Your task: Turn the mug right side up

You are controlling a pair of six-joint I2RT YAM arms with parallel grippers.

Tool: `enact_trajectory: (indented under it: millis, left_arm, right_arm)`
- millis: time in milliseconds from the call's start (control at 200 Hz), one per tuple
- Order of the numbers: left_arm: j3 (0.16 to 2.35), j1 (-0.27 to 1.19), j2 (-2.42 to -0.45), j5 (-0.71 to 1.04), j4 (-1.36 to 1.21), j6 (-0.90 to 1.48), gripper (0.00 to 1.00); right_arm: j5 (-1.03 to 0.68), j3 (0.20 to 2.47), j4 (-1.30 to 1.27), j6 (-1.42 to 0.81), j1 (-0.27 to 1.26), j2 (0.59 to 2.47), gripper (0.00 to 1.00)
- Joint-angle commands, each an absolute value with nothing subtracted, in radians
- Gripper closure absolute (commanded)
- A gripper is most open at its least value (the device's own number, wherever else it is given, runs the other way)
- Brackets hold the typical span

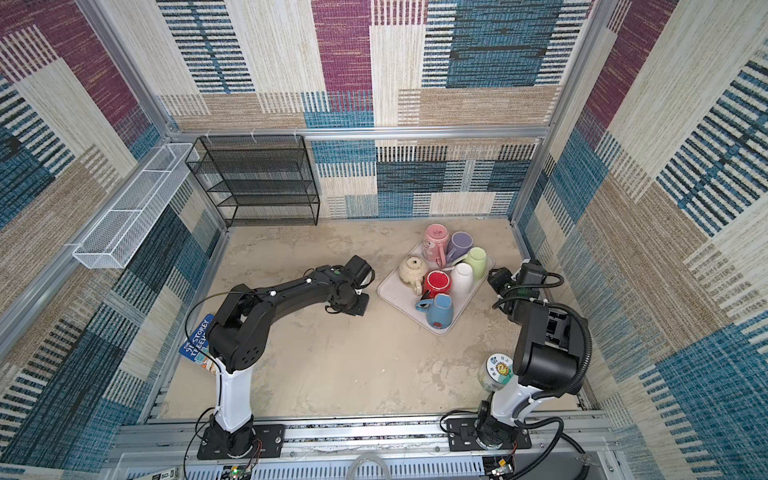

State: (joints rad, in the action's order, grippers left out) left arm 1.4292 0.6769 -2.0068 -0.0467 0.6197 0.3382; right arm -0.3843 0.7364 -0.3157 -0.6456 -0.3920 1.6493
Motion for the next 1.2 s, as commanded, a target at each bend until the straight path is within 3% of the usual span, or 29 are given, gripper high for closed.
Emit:
enact_trajectory:
  millis: [0, 110, 215, 381, 666, 952, 1197]
  left_arm:
    - [1.404, 0.678, -1.973, -0.032, 0.580, 0.358, 1.00]
    - [1.423, 0.678, -1.958, -0.007, 0.575, 0.366, 1.00]
    - [1.461, 0.678, -1.963, 0.008, 0.568, 0.367, 0.88]
    - [1.552, 0.678, -2.014, 0.025, 0.563, 0.367, 0.72]
    - [1.699, 0.678, -2.138, 0.058, 0.561, 0.363, 0.61]
    - [1.766, 0.678, -2.211, 0.104, 0.543, 0.373, 0.59]
    - [1.810, 0.678, -2.257, 0.120, 0.543, 0.386, 0.61]
  right_arm:
    - [-0.410, 0.774, -0.307, -0.627, -0.391, 1.687, 0.53]
    - [-0.415, 0.838, -0.275, -0.617, -0.392, 1.741, 0.57]
    - [-0.403, 0.902, -0.242, -0.606, -0.392, 1.787, 0.61]
    - [-0.413, 1.015, -0.186, -0.584, -0.391, 1.881, 0.60]
    - [-0.416, 1.251, -0.043, -0.512, -0.392, 2.049, 0.56]
    - [-0.369, 1.371, 0.051, -0.460, -0.392, 2.140, 0.58]
    - [-0.373, 1.440, 0.098, -0.436, -0.390, 2.205, 0.66]
